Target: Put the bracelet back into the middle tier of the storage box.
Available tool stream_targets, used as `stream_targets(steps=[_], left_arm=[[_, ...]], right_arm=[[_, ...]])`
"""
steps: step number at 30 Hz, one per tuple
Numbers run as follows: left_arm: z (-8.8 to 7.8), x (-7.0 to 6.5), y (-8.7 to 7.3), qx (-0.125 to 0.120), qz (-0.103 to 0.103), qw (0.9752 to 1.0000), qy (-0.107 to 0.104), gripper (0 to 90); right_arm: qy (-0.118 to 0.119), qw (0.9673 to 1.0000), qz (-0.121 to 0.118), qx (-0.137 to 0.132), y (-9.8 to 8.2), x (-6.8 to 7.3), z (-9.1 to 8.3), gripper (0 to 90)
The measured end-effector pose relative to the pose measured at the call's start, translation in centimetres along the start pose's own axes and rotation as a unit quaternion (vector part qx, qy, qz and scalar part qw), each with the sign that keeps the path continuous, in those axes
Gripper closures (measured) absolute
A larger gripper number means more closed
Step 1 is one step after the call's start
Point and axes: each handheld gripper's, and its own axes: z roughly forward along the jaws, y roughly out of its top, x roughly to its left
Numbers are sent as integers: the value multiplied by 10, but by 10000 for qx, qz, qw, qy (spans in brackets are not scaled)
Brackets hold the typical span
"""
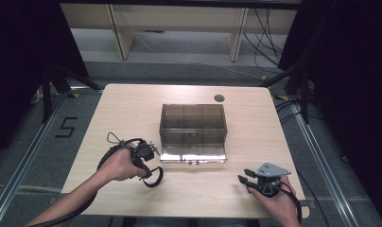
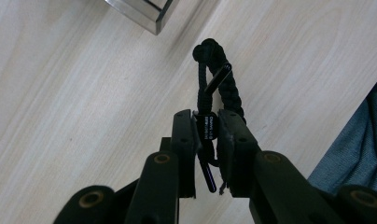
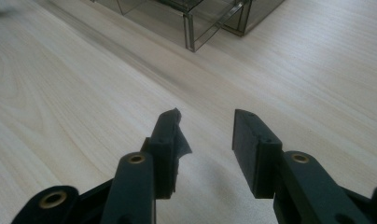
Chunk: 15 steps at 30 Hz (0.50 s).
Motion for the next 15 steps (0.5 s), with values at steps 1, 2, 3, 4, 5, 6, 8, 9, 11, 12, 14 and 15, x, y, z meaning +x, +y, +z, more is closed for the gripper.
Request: stream_targets(steps=[1, 2, 3, 4, 5, 6, 8, 9, 11, 12, 14, 15], left_arm=[[0, 0, 0, 0, 0, 10000, 0, 769], [0, 0, 2, 9, 56, 10000, -1, 769], [-1, -1, 3, 43, 76, 10000, -2, 769], [-1, -1, 4, 26, 58, 10000, -10, 769], [-1, -1, 5, 32, 84, 10000, -9, 769], [-2, -2, 6, 35, 96, 9999, -5, 769], [-2, -2, 8, 36, 127, 9999, -2, 769], [-2, -3, 9, 21, 114, 9999, -4, 769], [-3, -3, 10, 38, 146, 9999, -2, 769], [-3, -3, 12, 44, 174, 9998, -3, 769], [-3, -5, 14, 4, 149, 9999, -8, 769], [-3, -5, 14, 4, 149, 9999, -8, 769]], right_arm=[[8, 10000, 18, -9, 0, 0, 0, 621], [12, 10000, 20, 3, 0, 0, 0, 620], [23, 10000, 36, 29, 0, 0, 0, 619], [4, 10000, 13, 32, 0, 0, -1, 619], [2, 10000, -2, 24, 0, -1, 0, 619], [14, 10000, 47, 35, 0, 0, -1, 619], [35, 10000, 68, 47, 0, 0, -1, 618], [41, 9999, 101, 67, 0, 0, -1, 618], [40, 9999, 103, 67, 0, 0, -1, 617], [42, 9999, 103, 64, 0, 0, -1, 617], [36, 10000, 72, 43, 0, 0, -1, 617], [23, 10000, 75, 34, 0, 0, -1, 617]])
